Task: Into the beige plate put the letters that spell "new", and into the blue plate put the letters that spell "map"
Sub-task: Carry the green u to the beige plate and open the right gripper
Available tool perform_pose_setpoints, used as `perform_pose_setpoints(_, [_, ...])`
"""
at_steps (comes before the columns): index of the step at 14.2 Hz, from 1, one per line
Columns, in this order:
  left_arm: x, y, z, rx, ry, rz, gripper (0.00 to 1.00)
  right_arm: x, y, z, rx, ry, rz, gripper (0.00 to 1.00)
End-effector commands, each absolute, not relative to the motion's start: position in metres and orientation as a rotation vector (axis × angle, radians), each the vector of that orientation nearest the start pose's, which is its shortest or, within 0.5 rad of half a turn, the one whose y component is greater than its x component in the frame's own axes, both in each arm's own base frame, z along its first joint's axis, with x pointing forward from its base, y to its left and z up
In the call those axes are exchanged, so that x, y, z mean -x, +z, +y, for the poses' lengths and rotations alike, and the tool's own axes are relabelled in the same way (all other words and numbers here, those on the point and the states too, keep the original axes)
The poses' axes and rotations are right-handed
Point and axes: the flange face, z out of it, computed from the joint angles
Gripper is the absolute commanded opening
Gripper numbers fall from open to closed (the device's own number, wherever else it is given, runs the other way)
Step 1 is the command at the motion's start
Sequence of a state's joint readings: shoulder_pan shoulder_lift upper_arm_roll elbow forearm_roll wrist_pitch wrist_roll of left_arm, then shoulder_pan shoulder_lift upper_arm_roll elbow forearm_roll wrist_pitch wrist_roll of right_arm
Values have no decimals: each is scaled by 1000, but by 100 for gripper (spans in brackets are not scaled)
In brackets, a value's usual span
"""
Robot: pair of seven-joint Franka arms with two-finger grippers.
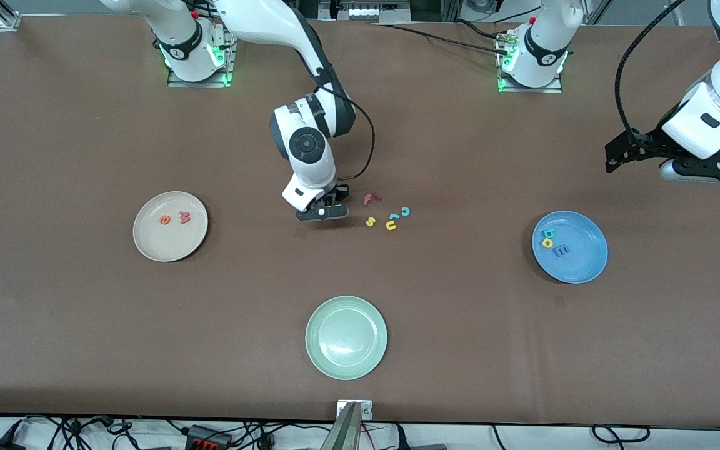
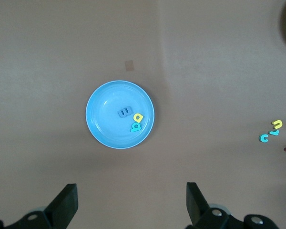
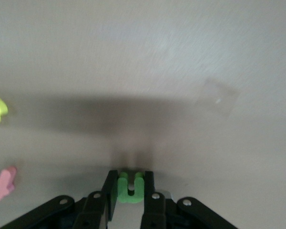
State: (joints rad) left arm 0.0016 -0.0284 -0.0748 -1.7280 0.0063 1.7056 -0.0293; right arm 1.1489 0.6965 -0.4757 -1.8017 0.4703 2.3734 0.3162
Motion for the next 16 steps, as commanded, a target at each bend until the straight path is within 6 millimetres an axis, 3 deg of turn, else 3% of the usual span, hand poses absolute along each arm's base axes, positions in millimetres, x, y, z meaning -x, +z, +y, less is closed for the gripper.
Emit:
perform_pose_setpoints(1, [-549, 583, -42, 3152, -6, 68, 100, -526, 236, 381, 3073, 40, -41, 18])
perform_pose_setpoints(4, [-548, 584, -42, 3152, -11, 68, 100, -566, 261, 294, 3141, 129, 37, 18])
perform_pose_setpoints(8, [-549, 584, -44, 3152, -11, 72, 100, -591, 287, 148, 3163, 393, -19, 18])
perform_pose_setpoints(10, [-549, 584, -44, 3152, -11, 72, 100, -595, 284, 81, 3117, 487, -59, 18])
perform_pose_setpoints(11, [-549, 583, -45, 3152, -9, 75, 100, -591, 272, 46, 3099, 516, -77, 18])
perform_pose_setpoints(13, [-549, 584, -45, 3152, -11, 75, 100, -586, 250, 10, 3094, 539, -150, 18])
perform_pose_setpoints(14, [-549, 583, -45, 3152, -9, 75, 100, -587, 243, 2, 3110, 529, -154, 18])
perform_pose_setpoints(16, [-549, 584, -45, 3152, -11, 75, 100, -590, 233, 5, 3133, 502, -158, 18])
